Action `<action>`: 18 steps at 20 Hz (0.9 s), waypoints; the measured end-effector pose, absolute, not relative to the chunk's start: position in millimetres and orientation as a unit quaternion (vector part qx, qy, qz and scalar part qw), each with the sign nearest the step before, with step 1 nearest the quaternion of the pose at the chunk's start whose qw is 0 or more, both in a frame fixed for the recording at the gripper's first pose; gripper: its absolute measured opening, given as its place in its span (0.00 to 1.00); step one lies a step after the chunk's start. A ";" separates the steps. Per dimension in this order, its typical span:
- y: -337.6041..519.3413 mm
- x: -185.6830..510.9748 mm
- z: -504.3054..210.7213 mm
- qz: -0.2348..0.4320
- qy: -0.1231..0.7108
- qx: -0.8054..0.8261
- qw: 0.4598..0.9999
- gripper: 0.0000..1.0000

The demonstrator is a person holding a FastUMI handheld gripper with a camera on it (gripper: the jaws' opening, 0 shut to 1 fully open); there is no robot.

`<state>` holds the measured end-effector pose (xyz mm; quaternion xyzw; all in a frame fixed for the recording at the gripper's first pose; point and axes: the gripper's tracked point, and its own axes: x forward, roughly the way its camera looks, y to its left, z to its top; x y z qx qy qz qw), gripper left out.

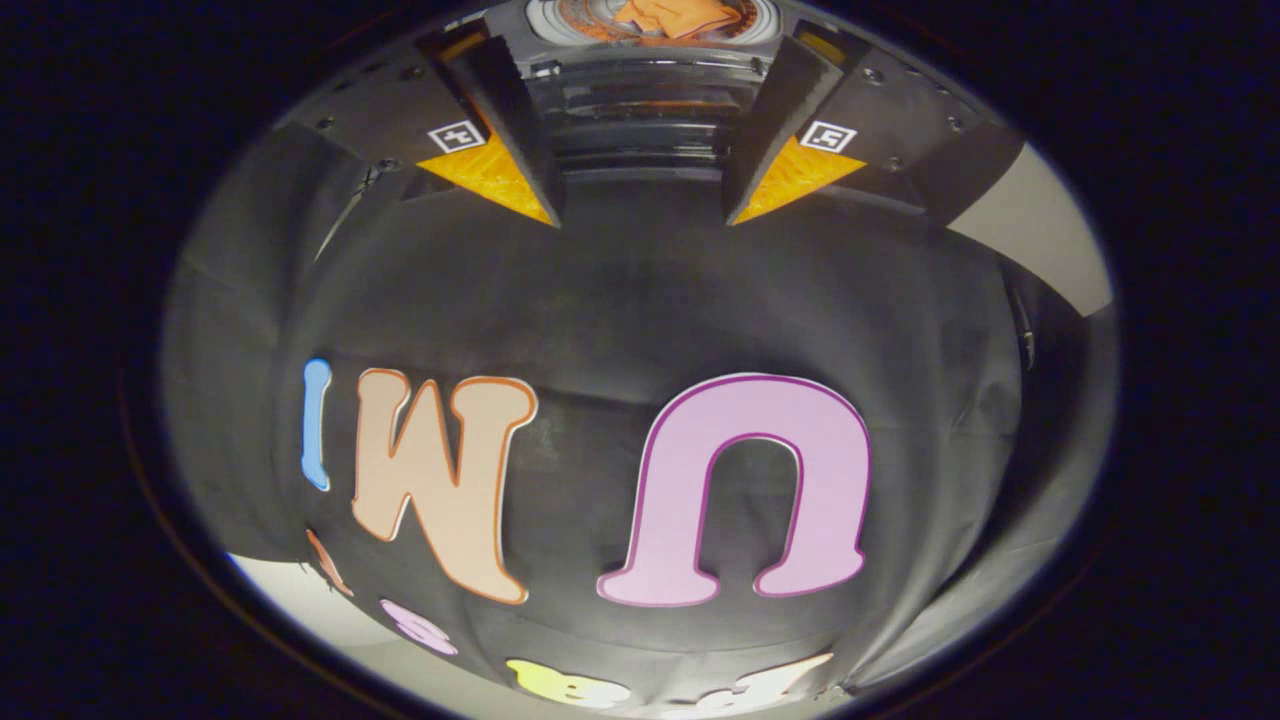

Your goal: Put the clothes into the washing machine and then close the washing machine lid.

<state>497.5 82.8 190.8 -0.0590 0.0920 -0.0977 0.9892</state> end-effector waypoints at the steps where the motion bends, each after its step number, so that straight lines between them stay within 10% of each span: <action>1: 84.9 502.4 186.4 -0.094 0.097 -0.055 0.989 0.98; 18: 92.0 443.6 180.5 -0.072 0.093 -0.029 0.993 0.96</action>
